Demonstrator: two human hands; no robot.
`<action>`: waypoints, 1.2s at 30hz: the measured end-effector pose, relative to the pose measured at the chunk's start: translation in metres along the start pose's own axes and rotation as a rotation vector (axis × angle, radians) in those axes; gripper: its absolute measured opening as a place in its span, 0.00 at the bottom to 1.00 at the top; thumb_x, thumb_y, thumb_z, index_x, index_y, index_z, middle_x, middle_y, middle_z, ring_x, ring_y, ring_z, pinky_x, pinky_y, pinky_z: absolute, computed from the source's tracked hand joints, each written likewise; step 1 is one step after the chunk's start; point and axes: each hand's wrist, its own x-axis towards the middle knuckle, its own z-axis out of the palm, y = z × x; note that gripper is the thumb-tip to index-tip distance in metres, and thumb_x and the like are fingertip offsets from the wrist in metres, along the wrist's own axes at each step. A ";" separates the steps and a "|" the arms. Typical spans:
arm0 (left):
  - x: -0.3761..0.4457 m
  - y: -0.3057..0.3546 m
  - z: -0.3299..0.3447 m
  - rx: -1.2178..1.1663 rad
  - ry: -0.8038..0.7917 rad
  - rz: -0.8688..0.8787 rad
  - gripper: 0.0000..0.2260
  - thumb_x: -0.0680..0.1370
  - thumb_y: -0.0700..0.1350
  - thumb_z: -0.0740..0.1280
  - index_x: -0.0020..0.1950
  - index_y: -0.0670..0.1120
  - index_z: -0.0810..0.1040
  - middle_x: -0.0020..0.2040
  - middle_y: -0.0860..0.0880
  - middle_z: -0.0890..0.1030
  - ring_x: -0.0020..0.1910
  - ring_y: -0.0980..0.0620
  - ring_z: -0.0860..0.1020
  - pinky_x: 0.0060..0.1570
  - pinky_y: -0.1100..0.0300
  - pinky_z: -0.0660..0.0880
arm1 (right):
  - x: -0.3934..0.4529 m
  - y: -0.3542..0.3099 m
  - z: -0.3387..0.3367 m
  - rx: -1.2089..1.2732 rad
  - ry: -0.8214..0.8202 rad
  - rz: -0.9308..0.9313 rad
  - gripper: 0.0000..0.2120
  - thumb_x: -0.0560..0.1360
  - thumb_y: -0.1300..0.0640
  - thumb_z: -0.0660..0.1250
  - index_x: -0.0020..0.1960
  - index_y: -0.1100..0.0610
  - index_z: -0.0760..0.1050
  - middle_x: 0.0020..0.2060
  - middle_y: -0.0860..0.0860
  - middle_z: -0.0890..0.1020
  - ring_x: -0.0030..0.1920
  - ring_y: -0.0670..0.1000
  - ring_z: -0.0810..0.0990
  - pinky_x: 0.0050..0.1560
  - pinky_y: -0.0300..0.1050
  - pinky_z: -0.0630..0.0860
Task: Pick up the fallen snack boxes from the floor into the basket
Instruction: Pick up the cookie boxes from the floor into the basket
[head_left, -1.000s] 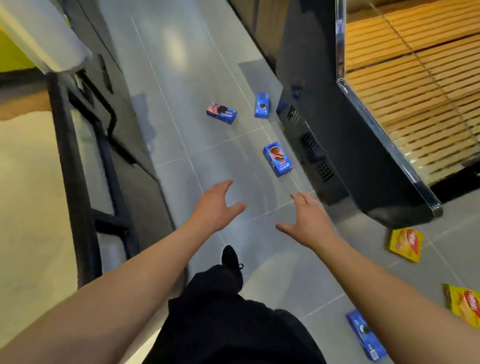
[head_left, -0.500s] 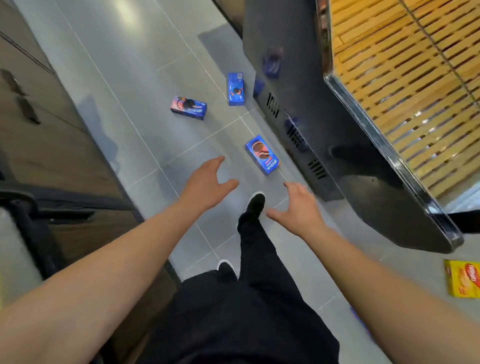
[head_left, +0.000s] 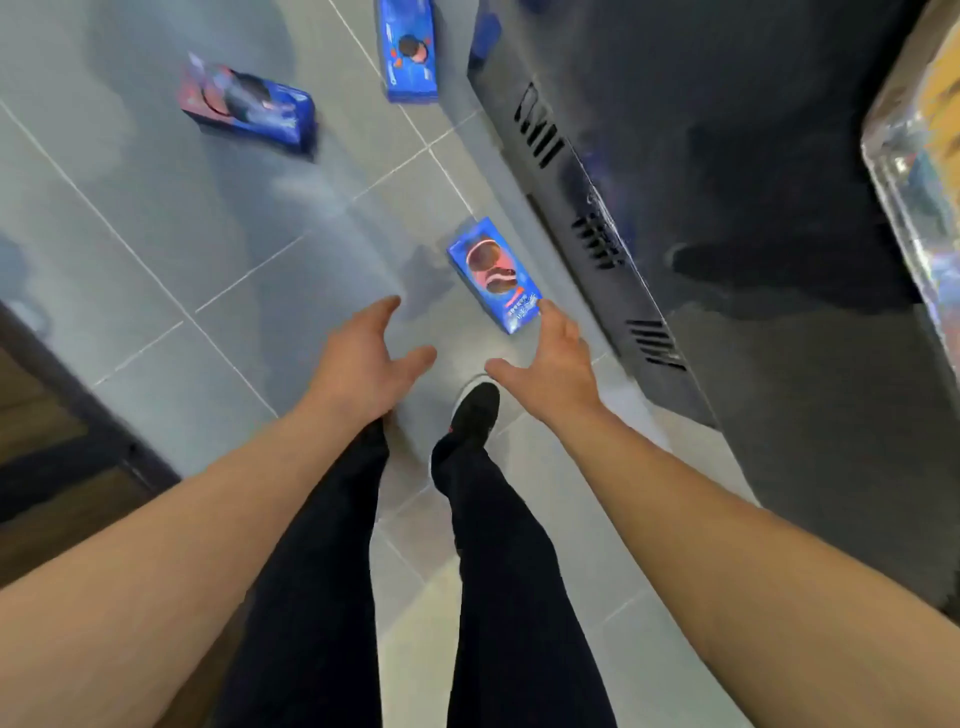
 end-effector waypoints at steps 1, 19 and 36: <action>0.020 -0.005 0.004 0.005 -0.012 0.012 0.31 0.75 0.53 0.69 0.76 0.48 0.63 0.73 0.46 0.69 0.71 0.47 0.66 0.67 0.58 0.62 | 0.018 0.002 0.010 0.003 -0.004 0.005 0.47 0.68 0.43 0.74 0.78 0.53 0.53 0.75 0.53 0.61 0.72 0.57 0.62 0.71 0.50 0.62; 0.400 -0.061 0.225 -0.148 -0.093 0.124 0.40 0.68 0.53 0.73 0.76 0.47 0.60 0.70 0.49 0.71 0.68 0.49 0.70 0.63 0.59 0.66 | 0.313 0.153 0.207 0.573 0.252 0.414 0.52 0.70 0.44 0.74 0.79 0.53 0.42 0.69 0.42 0.70 0.66 0.50 0.74 0.68 0.49 0.71; 0.049 -0.037 -0.003 -0.348 -0.235 -0.043 0.47 0.67 0.64 0.73 0.75 0.67 0.43 0.70 0.56 0.68 0.66 0.53 0.72 0.58 0.46 0.76 | -0.023 0.017 0.027 0.647 0.324 0.086 0.45 0.65 0.60 0.78 0.74 0.52 0.57 0.62 0.45 0.75 0.58 0.39 0.78 0.60 0.35 0.74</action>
